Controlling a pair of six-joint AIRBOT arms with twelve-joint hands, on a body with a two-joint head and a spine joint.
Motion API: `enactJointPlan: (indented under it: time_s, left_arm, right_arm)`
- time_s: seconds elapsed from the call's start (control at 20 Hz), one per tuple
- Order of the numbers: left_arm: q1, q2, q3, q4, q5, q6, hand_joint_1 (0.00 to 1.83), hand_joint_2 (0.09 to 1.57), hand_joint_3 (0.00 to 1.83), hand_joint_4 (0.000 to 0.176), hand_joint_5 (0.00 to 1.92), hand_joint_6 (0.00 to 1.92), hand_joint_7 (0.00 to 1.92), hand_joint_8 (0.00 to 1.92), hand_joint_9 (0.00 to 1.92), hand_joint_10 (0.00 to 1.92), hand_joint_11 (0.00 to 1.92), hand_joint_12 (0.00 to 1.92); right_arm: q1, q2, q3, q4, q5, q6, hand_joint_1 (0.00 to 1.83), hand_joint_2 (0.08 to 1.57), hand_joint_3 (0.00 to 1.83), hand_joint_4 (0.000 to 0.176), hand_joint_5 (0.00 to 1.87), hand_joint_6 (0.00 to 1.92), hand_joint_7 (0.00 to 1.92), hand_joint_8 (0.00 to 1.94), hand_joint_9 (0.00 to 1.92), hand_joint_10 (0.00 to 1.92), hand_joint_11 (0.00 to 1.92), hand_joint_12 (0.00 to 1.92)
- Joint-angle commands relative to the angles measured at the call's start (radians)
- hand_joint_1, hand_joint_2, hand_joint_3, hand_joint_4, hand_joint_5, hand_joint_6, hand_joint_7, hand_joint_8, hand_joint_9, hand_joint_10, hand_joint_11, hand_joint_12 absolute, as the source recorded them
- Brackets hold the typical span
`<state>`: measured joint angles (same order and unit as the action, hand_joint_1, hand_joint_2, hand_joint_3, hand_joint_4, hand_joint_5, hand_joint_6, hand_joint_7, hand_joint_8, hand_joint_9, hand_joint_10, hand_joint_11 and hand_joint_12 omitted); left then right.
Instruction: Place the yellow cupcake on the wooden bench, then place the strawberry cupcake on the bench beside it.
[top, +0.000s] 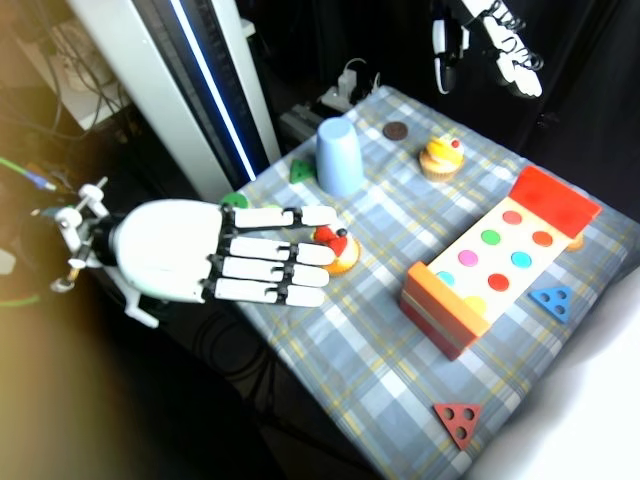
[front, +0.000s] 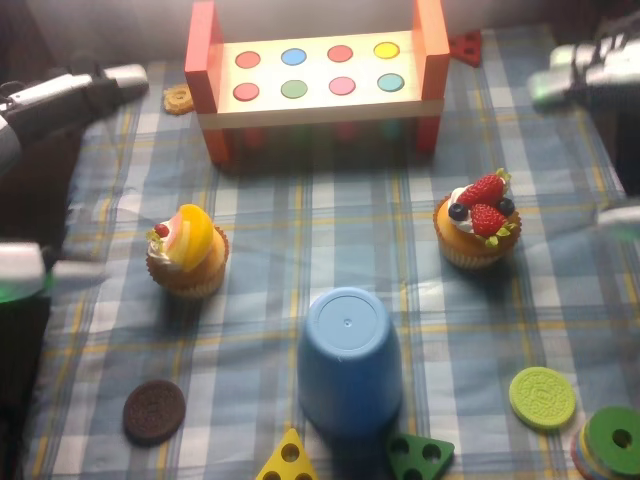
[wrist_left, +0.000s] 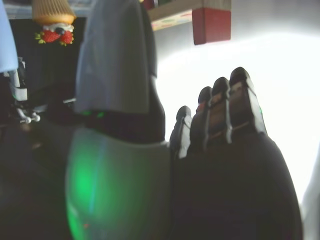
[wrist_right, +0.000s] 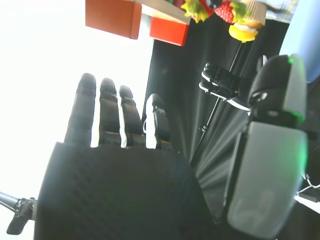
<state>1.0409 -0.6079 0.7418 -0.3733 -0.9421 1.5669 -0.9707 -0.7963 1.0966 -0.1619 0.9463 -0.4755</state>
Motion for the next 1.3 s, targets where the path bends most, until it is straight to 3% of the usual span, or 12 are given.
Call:
enactJointPlan:
  time_s: [0.0,0.05,0.1,0.2,0.25,0.35,0.45,0.75,0.9,1.0,1.2,1.25]
  left_arm:
    - [-0.009,-0.002,0.007,0.012,-0.120,-0.005,0.21,1.09,0.01,0.124,0.42,0.01,0.38,0.00,0.34,0.02,0.00,0.71]
    - [-0.013,-0.006,0.012,0.014,-0.108,-0.005,0.27,1.07,0.00,0.136,0.41,0.00,0.39,0.01,0.35,0.02,0.00,0.71]
    - [-0.020,-0.014,0.019,0.019,-0.088,-0.005,0.26,1.05,0.00,0.168,0.39,0.00,0.39,0.00,0.35,0.01,0.00,0.65]
    - [-0.057,-0.044,0.039,0.008,-0.004,0.069,0.44,0.93,0.00,0.176,0.30,0.00,0.35,0.00,0.31,0.00,0.00,0.54]
    - [-0.095,-0.067,0.040,-0.020,0.053,0.183,0.49,0.87,0.00,0.176,0.20,0.00,0.29,0.00,0.27,0.00,0.00,0.59]
    - [-0.155,-0.109,0.043,-0.086,0.136,0.407,0.64,0.78,0.00,0.176,0.13,0.00,0.26,0.00,0.26,0.00,0.00,0.67]
    - [-0.185,-0.137,0.061,-0.127,0.198,0.514,0.75,0.78,0.00,0.176,0.14,0.00,0.29,0.01,0.29,0.01,0.00,0.68]
    - [-0.224,-0.175,0.115,-0.227,0.289,0.649,0.76,0.85,0.01,0.176,0.09,0.00,0.29,0.00,0.32,0.01,0.00,0.66]
    - [-0.246,-0.200,0.141,-0.248,0.308,0.655,0.78,0.87,0.00,0.176,0.10,0.01,0.30,0.01,0.32,0.00,0.00,0.60]
    - [-0.265,-0.216,0.151,-0.263,0.337,0.705,0.79,0.87,0.00,0.176,0.12,0.01,0.31,0.00,0.31,0.01,0.00,0.53]
    - [-0.283,-0.246,0.188,-0.296,0.397,0.729,0.87,0.92,0.00,0.176,0.31,0.01,0.46,0.01,0.41,0.01,0.00,0.50]
    - [-0.284,-0.247,0.191,-0.300,0.400,0.731,0.88,0.94,0.00,0.166,0.40,0.01,0.51,0.01,0.45,0.01,0.00,0.51]
  right_arm:
    - [0.006,0.004,0.005,0.033,0.111,0.002,0.62,1.12,0.01,0.000,0.60,0.01,0.47,0.01,0.41,0.02,0.18,0.57]
    - [0.006,0.004,0.007,0.033,0.110,0.002,0.63,1.11,0.01,0.000,0.60,0.01,0.46,0.00,0.37,0.00,0.13,0.54]
    - [0.006,0.004,0.008,0.033,0.110,0.002,0.66,1.11,0.00,0.003,0.61,0.01,0.45,0.00,0.36,0.00,0.09,0.53]
    - [0.006,0.004,0.008,0.033,0.110,0.002,0.65,1.12,0.00,0.037,0.60,0.00,0.45,0.00,0.35,0.00,0.08,0.54]
    - [0.005,0.004,0.008,0.033,0.110,0.002,0.63,1.12,0.00,0.058,0.60,0.00,0.45,0.00,0.34,0.00,0.05,0.59]
    - [0.000,0.007,0.008,0.033,0.110,0.002,0.67,1.10,0.00,0.050,0.61,0.00,0.45,0.00,0.34,0.00,0.02,0.66]
    - [-0.001,0.014,0.004,0.033,0.111,0.002,0.65,1.10,0.00,0.043,0.62,0.00,0.45,0.00,0.34,0.00,0.02,0.68]
    - [-0.002,0.016,0.002,0.032,0.113,0.002,0.67,1.11,0.00,0.011,0.67,0.01,0.48,0.01,0.36,0.01,0.04,0.71]
    - [-0.004,0.016,0.002,0.032,0.113,0.003,0.69,1.11,0.00,0.027,0.69,0.01,0.48,0.00,0.35,0.00,0.02,0.71]
    - [-0.005,0.019,0.000,0.032,0.113,0.003,0.71,1.11,0.00,0.005,0.71,0.00,0.50,0.00,0.36,0.00,0.01,0.74]
    - [-0.007,0.019,-0.001,0.033,0.113,0.003,0.71,1.11,0.00,0.028,0.71,0.00,0.48,0.00,0.36,0.00,0.03,0.75]
    - [-0.008,0.019,-0.001,0.033,0.113,0.003,0.70,1.12,0.00,0.030,0.71,0.00,0.49,0.00,0.36,0.00,0.05,0.76]
